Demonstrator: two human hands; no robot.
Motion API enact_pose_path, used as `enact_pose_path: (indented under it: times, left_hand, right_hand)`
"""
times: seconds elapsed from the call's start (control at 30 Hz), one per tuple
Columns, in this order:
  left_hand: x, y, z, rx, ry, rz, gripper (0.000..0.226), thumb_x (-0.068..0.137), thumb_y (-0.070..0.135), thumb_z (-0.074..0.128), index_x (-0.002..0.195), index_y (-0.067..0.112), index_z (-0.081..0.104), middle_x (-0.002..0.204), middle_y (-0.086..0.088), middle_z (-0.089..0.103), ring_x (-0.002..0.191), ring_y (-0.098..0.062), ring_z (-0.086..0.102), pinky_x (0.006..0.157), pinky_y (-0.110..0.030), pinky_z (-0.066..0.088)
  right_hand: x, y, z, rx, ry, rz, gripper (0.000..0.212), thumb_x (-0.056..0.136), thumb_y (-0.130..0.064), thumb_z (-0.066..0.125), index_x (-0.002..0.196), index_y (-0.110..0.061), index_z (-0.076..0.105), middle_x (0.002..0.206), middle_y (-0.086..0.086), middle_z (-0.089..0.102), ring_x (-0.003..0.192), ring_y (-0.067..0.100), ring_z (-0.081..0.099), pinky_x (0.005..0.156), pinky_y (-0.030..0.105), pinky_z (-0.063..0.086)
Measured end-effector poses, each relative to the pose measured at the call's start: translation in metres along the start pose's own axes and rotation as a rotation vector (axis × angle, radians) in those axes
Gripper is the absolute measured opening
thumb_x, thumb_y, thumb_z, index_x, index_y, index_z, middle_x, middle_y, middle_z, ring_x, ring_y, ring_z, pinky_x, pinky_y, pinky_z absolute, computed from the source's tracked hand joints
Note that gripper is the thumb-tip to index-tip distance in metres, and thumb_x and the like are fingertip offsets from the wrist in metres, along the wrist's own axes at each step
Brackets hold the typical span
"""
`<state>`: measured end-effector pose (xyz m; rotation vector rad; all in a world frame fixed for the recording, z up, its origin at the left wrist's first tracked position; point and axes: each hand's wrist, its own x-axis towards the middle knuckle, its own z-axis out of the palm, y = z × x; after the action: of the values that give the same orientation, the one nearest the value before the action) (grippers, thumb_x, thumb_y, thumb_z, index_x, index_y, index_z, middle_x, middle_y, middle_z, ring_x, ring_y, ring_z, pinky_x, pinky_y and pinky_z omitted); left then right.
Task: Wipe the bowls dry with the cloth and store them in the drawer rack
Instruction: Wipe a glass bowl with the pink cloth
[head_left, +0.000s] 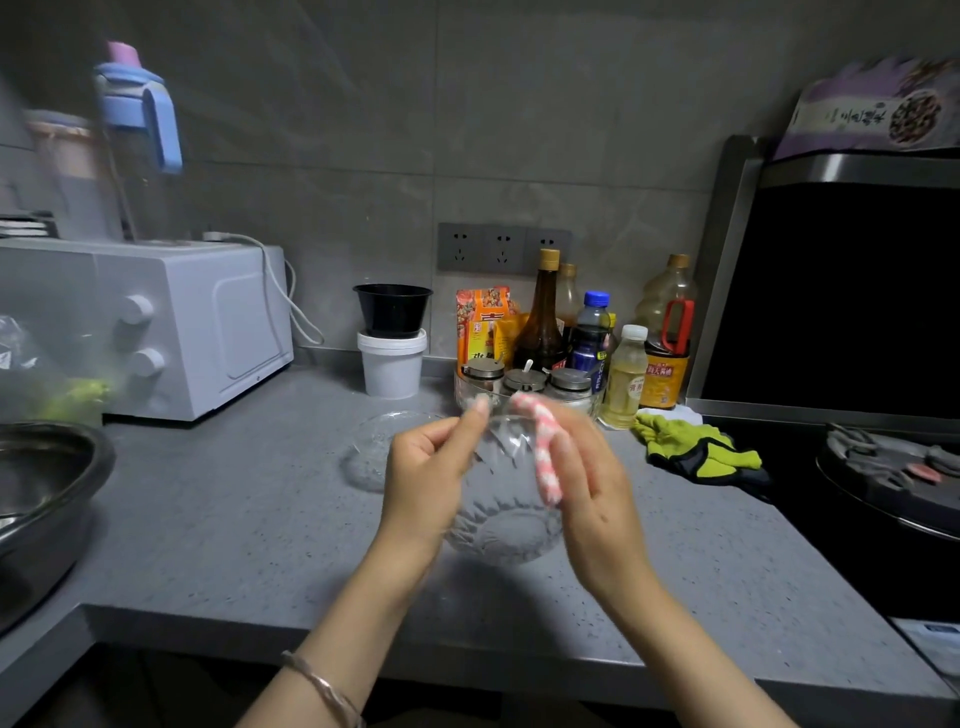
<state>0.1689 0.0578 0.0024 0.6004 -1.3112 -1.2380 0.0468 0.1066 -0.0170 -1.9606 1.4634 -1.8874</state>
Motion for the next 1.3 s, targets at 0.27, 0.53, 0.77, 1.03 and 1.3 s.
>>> enact_pose_path:
  times: [0.27, 0.53, 0.77, 1.03, 1.3]
  left_hand:
    - [0.002, -0.009, 0.009, -0.125, 0.075, -0.094, 0.035, 0.087, 0.037, 0.061, 0.058, 0.020, 0.073, 0.068, -0.007, 0.069, 0.069, -0.019, 0.066, 0.067, -0.032, 0.053]
    - [-0.006, -0.009, 0.010, -0.204, 0.130, -0.079, 0.041, 0.080, 0.041, 0.062, 0.081, 0.000, 0.068, 0.082, -0.021, 0.065, 0.073, -0.031, 0.063, 0.073, -0.043, 0.053]
    - [0.000, -0.007, -0.003, -0.073, -0.041, -0.083, 0.041, 0.092, 0.039, 0.048, 0.078, 0.008, 0.070, 0.074, -0.005, 0.074, 0.072, -0.013, 0.071, 0.064, -0.020, 0.055]
    - [-0.003, -0.008, 0.003, 0.134, -0.102, 0.153, 0.074, 0.077, 0.059, 0.063, 0.058, -0.008, 0.038, 0.055, -0.027, 0.034, 0.054, -0.026, 0.036, 0.057, -0.032, 0.033]
    - [0.002, -0.008, 0.009, -0.147, 0.210, -0.082, 0.042, 0.083, 0.042, 0.065, 0.057, 0.009, 0.064, 0.057, -0.012, 0.058, 0.053, -0.018, 0.058, 0.055, -0.027, 0.048]
  right_hand:
    - [-0.019, -0.003, 0.015, -0.552, -0.007, -0.329, 0.047, 0.100, -0.042, 0.027, 0.145, -0.030, 0.031, 0.153, -0.004, 0.028, 0.144, 0.017, 0.020, 0.117, 0.047, 0.016]
    - [0.008, -0.018, -0.001, 0.258, 0.138, 0.209, 0.028, 0.096, -0.038, 0.039, 0.104, -0.031, 0.065, 0.092, -0.017, 0.070, 0.094, -0.001, 0.064, 0.072, 0.012, 0.050]
    - [0.013, -0.017, -0.015, 0.503, 0.124, 0.554, 0.042, 0.095, -0.028, 0.047, 0.063, -0.020, 0.073, 0.069, -0.005, 0.072, 0.060, 0.005, 0.068, 0.070, 0.034, 0.049]
    - [0.016, -0.009, -0.013, 0.234, -0.041, 0.167, 0.049, 0.097, -0.033, 0.045, 0.053, -0.014, 0.054, 0.051, 0.007, 0.054, 0.047, 0.010, 0.046, 0.048, 0.022, 0.037]
    - [-0.037, 0.007, 0.016, -0.325, 0.050, -0.118, 0.052, 0.100, -0.049, 0.017, 0.150, -0.035, 0.011, 0.158, -0.013, 0.011, 0.146, 0.014, 0.009, 0.119, 0.032, 0.000]
